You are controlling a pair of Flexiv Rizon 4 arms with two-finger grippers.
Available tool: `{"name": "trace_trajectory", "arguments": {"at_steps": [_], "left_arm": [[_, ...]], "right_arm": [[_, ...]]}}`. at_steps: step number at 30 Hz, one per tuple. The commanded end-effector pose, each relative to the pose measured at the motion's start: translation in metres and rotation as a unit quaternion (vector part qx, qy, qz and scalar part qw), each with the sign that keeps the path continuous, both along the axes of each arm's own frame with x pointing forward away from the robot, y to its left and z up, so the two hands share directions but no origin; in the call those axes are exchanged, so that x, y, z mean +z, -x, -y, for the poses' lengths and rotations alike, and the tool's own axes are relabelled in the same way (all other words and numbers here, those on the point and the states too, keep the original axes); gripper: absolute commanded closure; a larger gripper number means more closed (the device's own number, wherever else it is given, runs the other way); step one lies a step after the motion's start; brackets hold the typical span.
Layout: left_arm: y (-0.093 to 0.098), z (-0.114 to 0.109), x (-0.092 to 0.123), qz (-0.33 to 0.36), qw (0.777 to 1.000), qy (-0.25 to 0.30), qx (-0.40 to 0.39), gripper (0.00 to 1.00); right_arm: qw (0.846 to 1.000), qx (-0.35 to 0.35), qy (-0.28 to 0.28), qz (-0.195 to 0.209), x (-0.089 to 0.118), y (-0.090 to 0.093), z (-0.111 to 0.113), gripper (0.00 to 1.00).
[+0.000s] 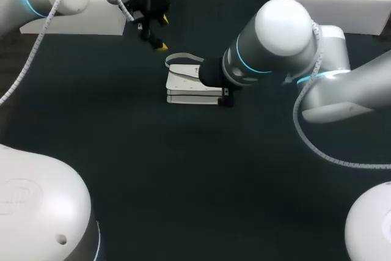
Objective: Pick up the bag, open it, inspect its contents, close it, and place it on the opposite side
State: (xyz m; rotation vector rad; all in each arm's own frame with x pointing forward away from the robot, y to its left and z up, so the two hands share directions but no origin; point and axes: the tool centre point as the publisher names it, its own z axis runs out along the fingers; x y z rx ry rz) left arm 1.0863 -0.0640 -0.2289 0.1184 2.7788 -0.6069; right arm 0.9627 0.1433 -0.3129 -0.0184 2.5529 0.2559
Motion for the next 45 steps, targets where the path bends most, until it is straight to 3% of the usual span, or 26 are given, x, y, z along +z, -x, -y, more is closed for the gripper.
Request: {"name": "trace_trajectory", "arguments": {"at_steps": [1,7,12,16,22,24,26,29,45], "left_arm": [[0.005,0.000,-0.005,0.032,0.999,0.030,-0.025,0.00],[0.007,0.008,-0.004,0.052,0.996,0.020,-0.073,0.00],[0.014,0.017,-0.010,0.047,0.985,-0.057,-0.154,0.00],[0.013,0.018,-0.011,0.039,0.984,-0.066,-0.158,0.00],[0.015,0.019,-0.012,0.040,0.985,-0.058,-0.160,0.00],[0.017,0.022,-0.014,0.055,0.987,-0.049,-0.141,0.00],[0.018,0.025,-0.017,0.065,0.989,-0.025,-0.133,0.00],[0.020,0.031,-0.022,0.077,0.989,-0.011,-0.125,0.00],[0.027,0.048,-0.031,0.112,0.982,-0.005,-0.154,0.00]], "right_arm": [[0.994,-0.019,-0.012,0.107,-0.013,0.000,0.003,0.00],[0.991,-0.012,-0.009,0.131,-0.021,-0.004,0.006,0.00],[0.991,0.003,0.010,0.134,-0.029,-0.008,0.004,0.00],[0.991,0.009,0.020,0.134,-0.034,-0.015,0.002,0.00],[0.990,0.016,0.029,0.135,-0.040,-0.026,-0.002,0.17],[0.990,0.016,0.027,0.134,-0.042,-0.030,-0.002,0.30],[0.990,0.015,0.025,0.135,-0.045,-0.032,-0.002,0.35],[0.990,0.014,0.022,0.135,-0.048,-0.036,-0.002,0.51],[0.990,-0.002,0.023,0.139,-0.051,-0.047,0.004,0.65]]}}
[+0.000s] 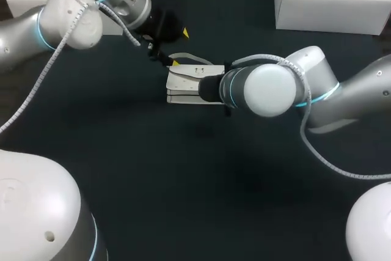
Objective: Pick up the bag, open it, inspect its contents, close it, and place it on the opposite side
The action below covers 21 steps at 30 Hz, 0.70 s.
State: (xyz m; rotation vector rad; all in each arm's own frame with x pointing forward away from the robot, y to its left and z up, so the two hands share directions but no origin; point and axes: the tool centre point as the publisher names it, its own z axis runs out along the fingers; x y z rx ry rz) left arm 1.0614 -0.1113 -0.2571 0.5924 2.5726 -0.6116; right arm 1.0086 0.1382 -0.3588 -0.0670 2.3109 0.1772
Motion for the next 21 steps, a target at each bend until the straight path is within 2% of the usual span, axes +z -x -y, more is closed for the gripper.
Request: {"name": "trace_trajectory", "arguments": {"at_steps": [1,10,16,18,21], "left_arm": [[0.0020,0.0008,-0.0034,0.005,1.000,0.001,0.001,0.00],[0.0035,-0.0004,-0.0067,0.005,1.000,0.000,0.004,0.00],[0.0041,-0.0016,-0.0078,0.004,1.000,0.002,0.006,0.00],[0.0043,-0.0022,-0.0079,0.004,1.000,0.002,0.007,0.00],[0.0049,-0.0026,-0.0090,0.004,1.000,0.006,0.008,0.00]], "right_arm": [[1.000,-0.002,-0.003,0.014,-0.0063,-0.0014,-0.0015,0.67],[1.000,-0.016,0.003,0.011,-0.0109,-0.0061,-0.0041,0.76],[1.000,-0.024,-0.001,0.014,-0.0107,-0.0062,-0.0035,0.90],[0.999,-0.028,-0.003,0.016,-0.0105,-0.0059,-0.0032,1.00],[0.999,-0.030,-0.005,0.017,-0.0106,-0.0053,-0.0033,1.00]]}}
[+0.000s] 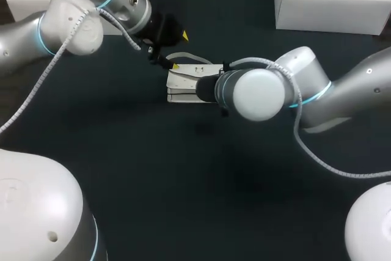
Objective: Pick up the bag, open it, inspect its contents, close it, and place it on the opposite side
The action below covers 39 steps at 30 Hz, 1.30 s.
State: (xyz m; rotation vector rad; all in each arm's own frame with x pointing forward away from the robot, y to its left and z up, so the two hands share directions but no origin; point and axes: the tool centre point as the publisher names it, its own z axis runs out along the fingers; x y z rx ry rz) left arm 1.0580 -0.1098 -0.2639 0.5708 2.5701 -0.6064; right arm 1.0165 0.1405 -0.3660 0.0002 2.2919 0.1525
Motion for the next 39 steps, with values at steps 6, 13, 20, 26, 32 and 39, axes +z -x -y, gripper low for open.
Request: {"name": "trace_trajectory", "arguments": {"at_steps": [6,13,20,26,32,39], "left_arm": [[0.002,-0.001,-0.006,-0.013,1.000,0.008,-0.003,0.00],[0.002,-0.001,-0.006,-0.013,1.000,0.008,-0.003,0.00],[0.001,0.003,-0.013,-0.006,1.000,0.004,-0.013,0.00],[0.006,0.015,-0.039,0.023,0.999,0.028,-0.015,0.00],[0.005,0.021,-0.048,0.028,0.998,0.050,-0.016,0.00],[-0.001,0.025,-0.054,0.030,0.998,0.053,-0.023,0.05]], "right_arm": [[1.000,-0.007,-0.008,0.008,-0.005,0.003,-0.002,1.00],[1.000,-0.007,-0.008,0.008,-0.005,0.003,-0.002,1.00],[1.000,-0.007,-0.008,0.008,-0.005,0.003,-0.002,1.00],[1.000,-0.007,-0.008,0.008,-0.005,0.003,-0.002,1.00],[1.000,-0.007,-0.008,0.008,-0.005,0.003,-0.002,1.00],[1.000,-0.007,-0.008,0.008,-0.005,0.003,-0.002,1.00]]}}
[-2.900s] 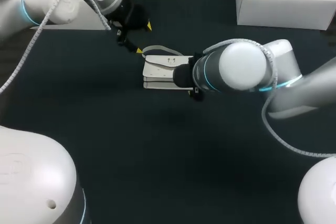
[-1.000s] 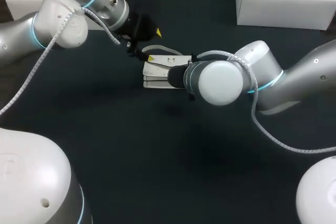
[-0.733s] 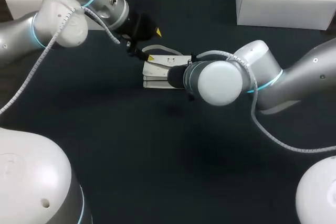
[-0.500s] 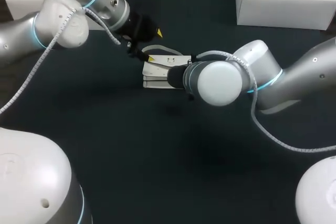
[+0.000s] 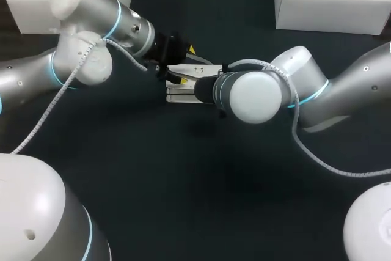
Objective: Pick up the bag, open it, inspect its contents, close it, and place it on the opposite side
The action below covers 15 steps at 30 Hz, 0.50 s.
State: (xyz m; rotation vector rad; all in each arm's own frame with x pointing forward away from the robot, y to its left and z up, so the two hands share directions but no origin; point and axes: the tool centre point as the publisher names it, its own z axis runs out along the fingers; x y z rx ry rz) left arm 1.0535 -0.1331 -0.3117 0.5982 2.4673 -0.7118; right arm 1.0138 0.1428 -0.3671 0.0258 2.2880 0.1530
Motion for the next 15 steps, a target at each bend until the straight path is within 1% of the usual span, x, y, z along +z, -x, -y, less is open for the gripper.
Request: {"name": "trace_trajectory", "arguments": {"at_steps": [1,3,6,9,11,12,13,15], "left_arm": [[-0.007,0.002,-0.007,0.001,1.000,0.004,-0.006,0.07],[-0.010,0.001,-0.010,0.000,1.000,0.003,-0.005,0.17],[-0.015,0.000,-0.011,-0.004,1.000,0.004,-0.004,0.20],[-0.017,-0.001,-0.012,-0.005,1.000,0.005,-0.003,0.28],[-0.018,-0.003,-0.014,-0.007,1.000,0.006,-0.002,0.29],[-0.019,-0.003,-0.015,-0.008,1.000,0.007,-0.001,0.34],[-0.019,-0.004,-0.016,-0.010,1.000,0.008,0.000,0.42],[-0.019,-0.005,-0.018,-0.011,1.000,0.008,0.001,0.47]], "right_arm": [[1.000,0.002,-0.003,0.006,-0.004,0.001,0.000,1.00],[1.000,0.002,-0.003,0.006,-0.004,0.001,0.000,1.00],[1.000,0.002,-0.003,0.006,-0.004,0.001,0.000,1.00],[1.000,0.002,-0.003,0.006,-0.004,0.001,0.000,1.00],[1.000,0.002,-0.003,0.006,-0.004,0.001,0.000,1.00],[1.000,0.002,-0.003,0.006,-0.004,0.001,0.000,1.00],[1.000,0.002,-0.003,0.006,-0.004,0.001,0.000,1.00],[1.000,0.002,-0.003,0.006,-0.004,0.001,0.000,1.00]]}}
